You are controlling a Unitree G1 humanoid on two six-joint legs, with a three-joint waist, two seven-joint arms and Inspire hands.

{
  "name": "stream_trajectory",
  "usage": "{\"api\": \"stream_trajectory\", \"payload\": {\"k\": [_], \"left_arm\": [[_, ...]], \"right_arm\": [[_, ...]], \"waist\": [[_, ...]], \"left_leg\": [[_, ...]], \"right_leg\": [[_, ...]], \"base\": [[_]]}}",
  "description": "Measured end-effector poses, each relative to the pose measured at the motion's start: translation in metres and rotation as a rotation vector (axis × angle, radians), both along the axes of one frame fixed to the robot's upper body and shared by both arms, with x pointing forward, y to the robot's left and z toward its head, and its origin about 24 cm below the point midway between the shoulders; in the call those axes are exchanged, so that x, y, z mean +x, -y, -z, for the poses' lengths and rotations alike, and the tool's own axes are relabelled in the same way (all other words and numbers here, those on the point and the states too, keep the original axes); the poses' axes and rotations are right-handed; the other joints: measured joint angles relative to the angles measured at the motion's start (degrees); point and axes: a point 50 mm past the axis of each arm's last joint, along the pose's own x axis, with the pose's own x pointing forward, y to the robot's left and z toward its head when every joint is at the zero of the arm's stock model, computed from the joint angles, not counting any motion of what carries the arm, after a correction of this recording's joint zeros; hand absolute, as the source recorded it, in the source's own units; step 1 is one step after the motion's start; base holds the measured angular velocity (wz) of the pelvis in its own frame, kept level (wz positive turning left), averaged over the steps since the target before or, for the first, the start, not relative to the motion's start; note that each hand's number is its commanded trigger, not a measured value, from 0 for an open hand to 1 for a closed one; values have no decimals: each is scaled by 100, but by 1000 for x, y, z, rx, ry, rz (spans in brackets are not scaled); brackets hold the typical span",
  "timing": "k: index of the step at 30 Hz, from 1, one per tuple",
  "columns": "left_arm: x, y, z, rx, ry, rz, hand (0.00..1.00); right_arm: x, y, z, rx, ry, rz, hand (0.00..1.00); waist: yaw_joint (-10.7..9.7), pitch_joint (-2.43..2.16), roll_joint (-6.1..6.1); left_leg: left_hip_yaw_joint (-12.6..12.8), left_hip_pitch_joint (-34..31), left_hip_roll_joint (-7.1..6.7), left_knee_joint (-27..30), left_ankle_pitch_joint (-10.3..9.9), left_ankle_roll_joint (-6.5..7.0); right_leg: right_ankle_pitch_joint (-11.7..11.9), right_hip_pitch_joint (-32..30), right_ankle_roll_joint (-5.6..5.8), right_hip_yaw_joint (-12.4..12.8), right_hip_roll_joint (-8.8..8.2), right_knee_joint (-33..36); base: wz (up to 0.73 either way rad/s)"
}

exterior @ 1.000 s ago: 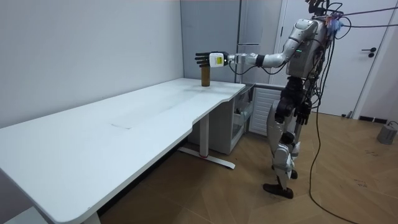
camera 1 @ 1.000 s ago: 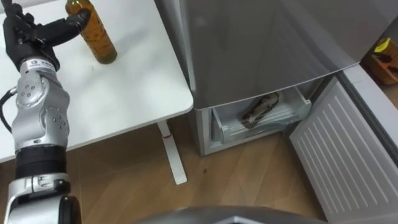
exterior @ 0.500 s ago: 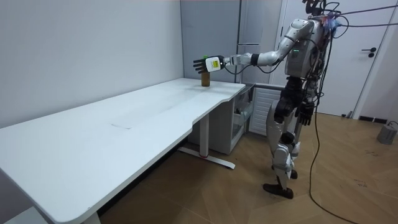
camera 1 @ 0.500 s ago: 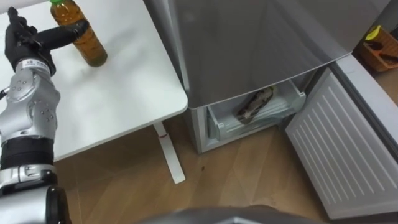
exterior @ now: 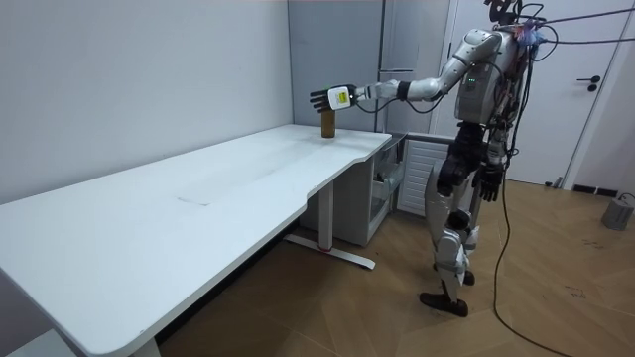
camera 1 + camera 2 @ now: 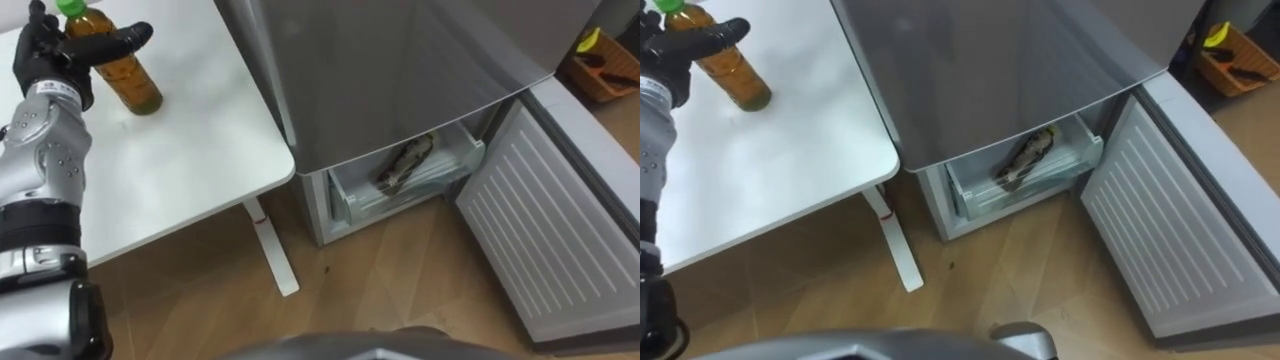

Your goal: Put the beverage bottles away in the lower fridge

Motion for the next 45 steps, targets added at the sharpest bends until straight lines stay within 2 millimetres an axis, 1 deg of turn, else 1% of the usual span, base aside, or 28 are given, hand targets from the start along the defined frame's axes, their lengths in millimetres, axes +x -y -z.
{"api": "stream_trajectory", "payload": {"k": [4, 11, 16, 18, 22, 24, 26, 30, 35, 39, 45], "left_arm": [[-1, -8, -5, 27, 2, -11, 0], [-2, -13, -9, 72, -7, -21, 0], [-3, -15, -9, 85, -18, -23, 0], [-3, -17, -9, 92, -29, -25, 0], [-4, -19, -10, 132, -45, -29, 0], [-5, -21, -9, 158, -59, -33, 0], [-6, -22, -7, 171, -74, -36, 0], [-8, -25, 0, 178, -115, -46, 0], [-11, -27, 11, 158, -167, -56, 0], [-11, -27, 11, 158, -170, -57, 0], [-6, -26, 7, 152, -170, -63, 0]], "right_arm": [[5, 1, 0, -1, 13, -4, 0], [10, 1, 0, 0, 31, -10, 0], [5, 1, 0, 1, 20, 1, 0], [3, 1, 0, 1, 14, 3, 0], [-6, 3, -1, -5, 2, 35, 0], [-8, 4, -2, -5, -6, 39, 0], [-8, 4, -2, -6, -10, 38, 0], [-8, 5, -2, -9, -9, 36, 0], [-9, 6, -3, -9, -13, 37, 0], [-11, 7, -3, -7, -21, 39, 0], [-13, 6, -3, 12, -30, 43, 0]], "waist": [[-7, 2, 1], [0, 6, 1], [-5, 39, -49], [-2, 43, -71], [23, 34, -101], [22, 29, -101], [21, 12, -99], [3, 1, -96], [3, 8, -114], [-5, 11, -149], [-18, 12, -159]], "left_leg": [[-1, -5, 0, 1, 0, 0], [-11, -17, -1, 4, 1, 0], [-5, 15, -3, 8, 3, 0], [4, 19, -3, 10, 3, 0], [13, 22, -4, 10, 3, 0], [23, 21, -4, 10, 3, 0], [24, 23, -4, 10, 3, 0], [26, 31, -4, 11, 3, 0], [25, 32, -4, 12, 4, 0], [-2, 20, -6, 19, 4, 1], [3, 8, -6, 19, 4, 0]], "right_leg": [[-1, -1, 1, -2, -1, -9], [-2, -9, 2, -7, -4, -21], [-3, -8, 3, 11, -5, -21], [-3, -13, 3, 15, -5, -20], [-5, -55, 4, 34, -3, -14], [-5, -64, 4, 44, -2, -10], [-5, -64, 4, 47, -2, -10], [-5, -53, 4, 47, -2, -6], [-5, -49, 4, 45, -4, 1], [-5, -54, 5, 39, -6, -5], [-5, -56, 5, 33, -5, -12]], "base": [[0], [0], [0], [0], [0], [-2], [0], [0], [0], [0], [0]]}}
